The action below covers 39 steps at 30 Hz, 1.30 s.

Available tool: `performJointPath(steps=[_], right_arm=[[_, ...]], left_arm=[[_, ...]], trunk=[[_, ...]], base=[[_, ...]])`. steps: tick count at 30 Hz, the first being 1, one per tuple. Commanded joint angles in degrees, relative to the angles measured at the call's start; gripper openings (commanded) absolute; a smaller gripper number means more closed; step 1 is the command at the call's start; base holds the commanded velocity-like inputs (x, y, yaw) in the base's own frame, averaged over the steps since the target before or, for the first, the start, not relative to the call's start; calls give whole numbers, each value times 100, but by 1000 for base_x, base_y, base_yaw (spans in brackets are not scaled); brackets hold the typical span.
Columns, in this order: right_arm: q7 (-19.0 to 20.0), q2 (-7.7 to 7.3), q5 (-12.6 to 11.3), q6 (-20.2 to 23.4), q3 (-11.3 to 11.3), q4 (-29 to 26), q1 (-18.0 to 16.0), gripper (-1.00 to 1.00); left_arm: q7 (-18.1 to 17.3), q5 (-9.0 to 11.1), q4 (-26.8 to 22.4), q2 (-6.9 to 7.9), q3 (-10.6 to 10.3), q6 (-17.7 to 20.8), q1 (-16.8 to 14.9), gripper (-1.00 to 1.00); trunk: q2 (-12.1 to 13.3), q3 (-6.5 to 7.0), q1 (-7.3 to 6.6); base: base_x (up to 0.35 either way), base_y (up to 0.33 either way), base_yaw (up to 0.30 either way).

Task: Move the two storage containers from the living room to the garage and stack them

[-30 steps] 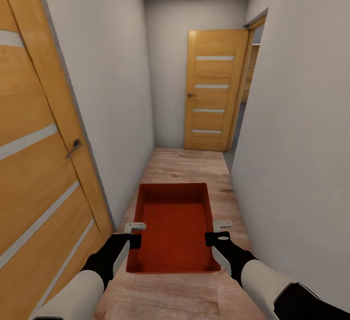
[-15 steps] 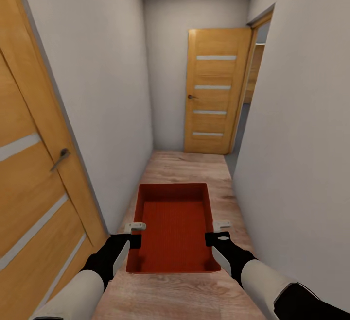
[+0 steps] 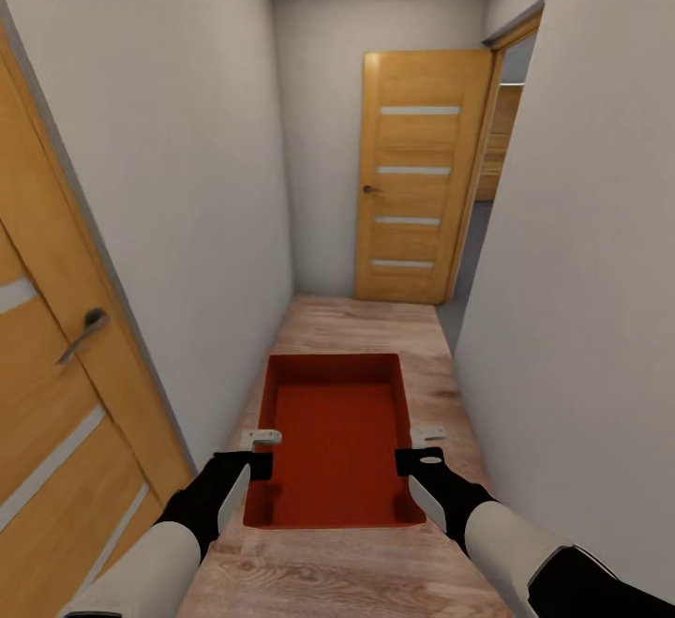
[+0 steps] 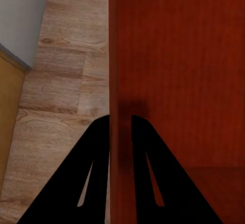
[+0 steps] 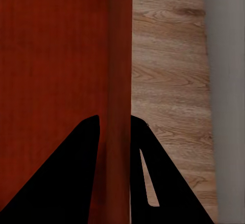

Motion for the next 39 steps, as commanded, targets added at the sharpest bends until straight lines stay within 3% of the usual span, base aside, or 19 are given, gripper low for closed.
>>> performJointPath(steps=[1, 11, 29, 39], right_arm=[[-37, 2, -146, 36, 68, 3, -3, -100], [-37, 8, -146, 36, 68, 5, -3, -100], [-37, 2, -146, 36, 68, 5, -3, -100], [-39, 10, -146, 36, 66, 3, -3, -100]], left_arm=[[54, -189, -22, -9, 24, -299, -5, -100], [54, -189, -22, -4, 24, -302, -5, -100], [54, -189, -22, -4, 24, -299, -5, -100], [54, -189, -22, -4, 24, -300, -5, -100]], trunk=[[-13, -13, 7], [-13, -13, 7], [-13, -13, 7], [-13, -13, 7]], base=[[322, 0, -62], [322, 0, -194], [322, 0, -14], [322, 0, -167]])
